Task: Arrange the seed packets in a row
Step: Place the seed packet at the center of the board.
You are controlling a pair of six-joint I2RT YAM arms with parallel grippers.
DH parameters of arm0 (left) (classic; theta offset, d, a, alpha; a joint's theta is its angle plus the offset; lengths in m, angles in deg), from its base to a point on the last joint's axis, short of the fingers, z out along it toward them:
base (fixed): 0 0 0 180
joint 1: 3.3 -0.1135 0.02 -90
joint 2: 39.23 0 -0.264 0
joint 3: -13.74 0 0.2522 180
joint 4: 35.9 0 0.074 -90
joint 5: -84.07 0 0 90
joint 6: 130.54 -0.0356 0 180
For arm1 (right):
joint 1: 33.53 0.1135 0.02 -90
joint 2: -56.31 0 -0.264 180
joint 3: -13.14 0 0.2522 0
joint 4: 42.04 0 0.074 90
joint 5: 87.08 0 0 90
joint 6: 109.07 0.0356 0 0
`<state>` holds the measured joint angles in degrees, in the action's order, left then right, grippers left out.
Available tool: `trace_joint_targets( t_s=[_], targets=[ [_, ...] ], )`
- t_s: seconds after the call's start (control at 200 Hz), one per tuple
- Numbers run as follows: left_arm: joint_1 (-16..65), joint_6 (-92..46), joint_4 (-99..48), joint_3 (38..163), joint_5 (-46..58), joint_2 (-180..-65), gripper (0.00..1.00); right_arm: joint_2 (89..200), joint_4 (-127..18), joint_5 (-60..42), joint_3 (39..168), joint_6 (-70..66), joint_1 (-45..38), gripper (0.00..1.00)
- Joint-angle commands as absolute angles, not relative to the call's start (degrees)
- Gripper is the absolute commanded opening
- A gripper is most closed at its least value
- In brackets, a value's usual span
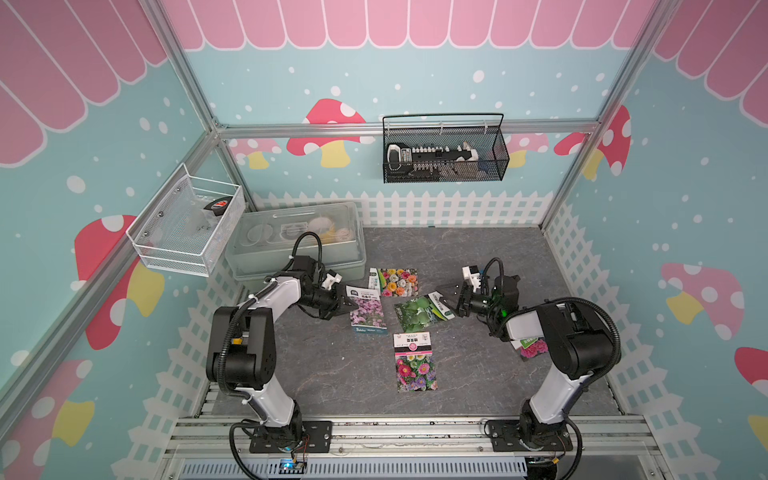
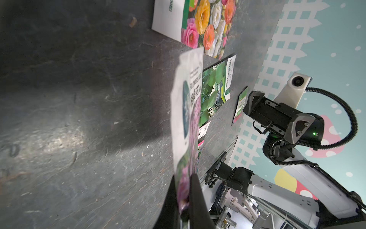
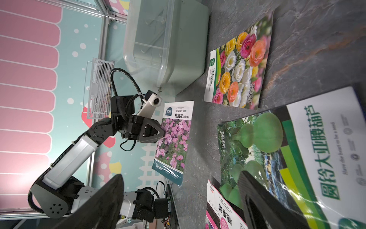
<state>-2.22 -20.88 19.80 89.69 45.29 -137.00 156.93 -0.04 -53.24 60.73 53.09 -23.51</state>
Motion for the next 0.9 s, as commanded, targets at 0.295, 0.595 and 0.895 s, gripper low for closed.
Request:
trace_joint_targets(
  t_s=[0.295,0.595,0.895],
  targets=[
    [2.23,-26.42,26.39,91.01,42.76,-146.44,0.00,144.54,-34.58,-46.00,65.30,31.55,-19.62,0.90],
    [1.84,-28.78,24.69,90.87,42.22,-148.07,0.07,141.28,-49.46,-39.10,66.14,22.94,-16.20,0.90],
    [-0.44,-28.12,29.32,93.00,32.36,-147.58,0.99,139.80,-54.85,-32.14,64.53,20.73,-14.77,0.89]
  ],
)
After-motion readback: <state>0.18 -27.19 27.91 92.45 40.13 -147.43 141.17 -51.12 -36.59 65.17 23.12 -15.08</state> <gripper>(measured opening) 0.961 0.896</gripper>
